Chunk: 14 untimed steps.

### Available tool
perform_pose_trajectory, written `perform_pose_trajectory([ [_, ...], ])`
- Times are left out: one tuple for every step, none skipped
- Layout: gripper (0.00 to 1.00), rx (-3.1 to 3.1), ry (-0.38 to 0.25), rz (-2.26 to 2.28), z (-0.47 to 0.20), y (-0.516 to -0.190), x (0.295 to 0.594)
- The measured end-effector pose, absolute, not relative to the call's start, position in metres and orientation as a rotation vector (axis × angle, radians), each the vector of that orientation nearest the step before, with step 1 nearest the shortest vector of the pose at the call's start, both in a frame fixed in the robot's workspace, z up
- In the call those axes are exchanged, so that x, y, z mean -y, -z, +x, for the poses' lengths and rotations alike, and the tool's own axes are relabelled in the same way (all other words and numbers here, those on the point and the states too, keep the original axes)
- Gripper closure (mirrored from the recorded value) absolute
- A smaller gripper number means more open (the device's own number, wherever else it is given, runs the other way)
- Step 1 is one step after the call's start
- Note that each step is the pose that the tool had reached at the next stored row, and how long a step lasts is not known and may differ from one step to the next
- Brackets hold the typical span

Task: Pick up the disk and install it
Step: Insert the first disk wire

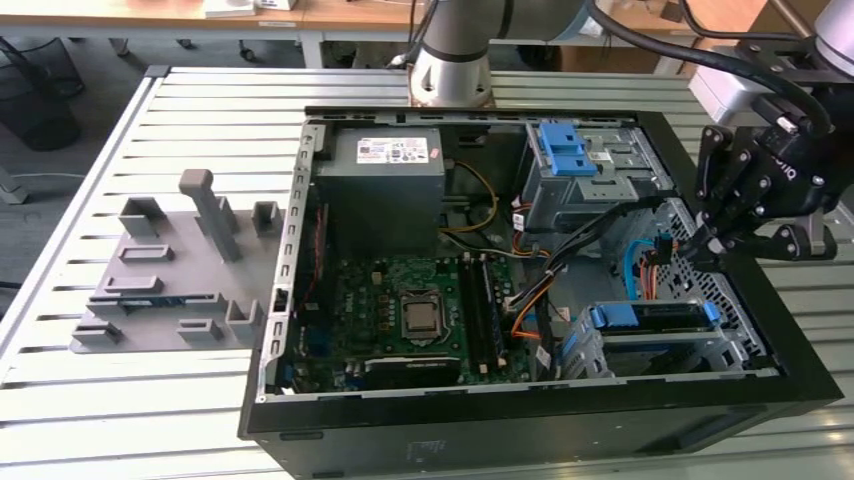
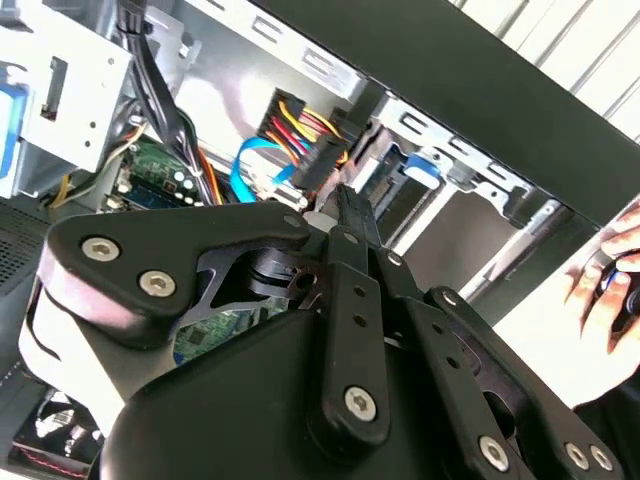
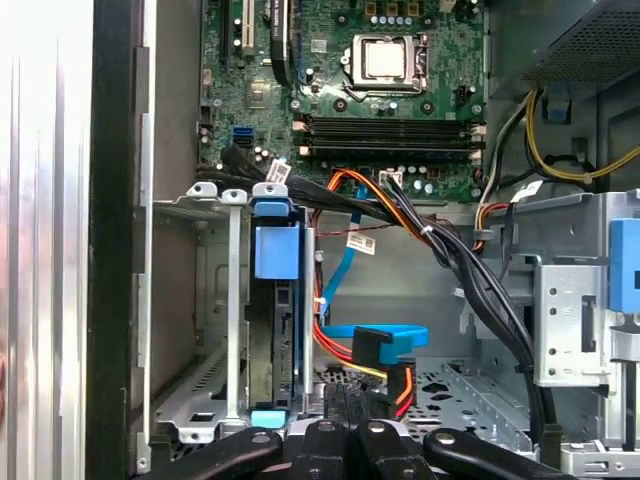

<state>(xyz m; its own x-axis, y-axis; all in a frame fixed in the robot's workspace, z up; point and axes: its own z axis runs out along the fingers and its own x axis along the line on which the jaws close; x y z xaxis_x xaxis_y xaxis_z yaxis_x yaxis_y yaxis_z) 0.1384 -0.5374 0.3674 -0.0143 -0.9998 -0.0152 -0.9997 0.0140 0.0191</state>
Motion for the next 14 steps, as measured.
perform_pose_trajectory([
  [0.89, 2.235, 0.037, 2.203, 0.1385, -0.3674, 0.5360],
  [0.89, 2.235, 0.037, 2.203, 0.1385, -0.3673, 0.5358],
  [0.89, 2.235, 0.037, 2.203, 0.1385, -0.3673, 0.5358],
  [0.89, 2.235, 0.037, 2.203, 0.1385, -0.3673, 0.5358],
  [0.89, 2.235, 0.037, 2.203, 0.1385, -0.3674, 0.5358],
  [0.89, 2.235, 0.037, 2.203, 0.1385, -0.3673, 0.5356],
  [0.89, 2.235, 0.037, 2.202, 0.1385, -0.3674, 0.5351],
  [0.89, 2.235, 0.037, 2.202, 0.1385, -0.3674, 0.5344],
  [0.89, 2.235, 0.036, 2.202, 0.1385, -0.3677, 0.5340],
  [0.89, 2.235, 0.036, 2.202, 0.1385, -0.3683, 0.5336],
  [0.83, 2.236, 0.037, 2.202, 0.1385, -0.3687, 0.5328],
  [0.83, 2.236, 0.036, 2.202, 0.1385, -0.3691, 0.5314],
  [0.76, 2.236, 0.036, 2.201, 0.1385, -0.3692, 0.5296],
  [0.76, 2.237, 0.036, 2.200, 0.1385, -0.3693, 0.5278],
])
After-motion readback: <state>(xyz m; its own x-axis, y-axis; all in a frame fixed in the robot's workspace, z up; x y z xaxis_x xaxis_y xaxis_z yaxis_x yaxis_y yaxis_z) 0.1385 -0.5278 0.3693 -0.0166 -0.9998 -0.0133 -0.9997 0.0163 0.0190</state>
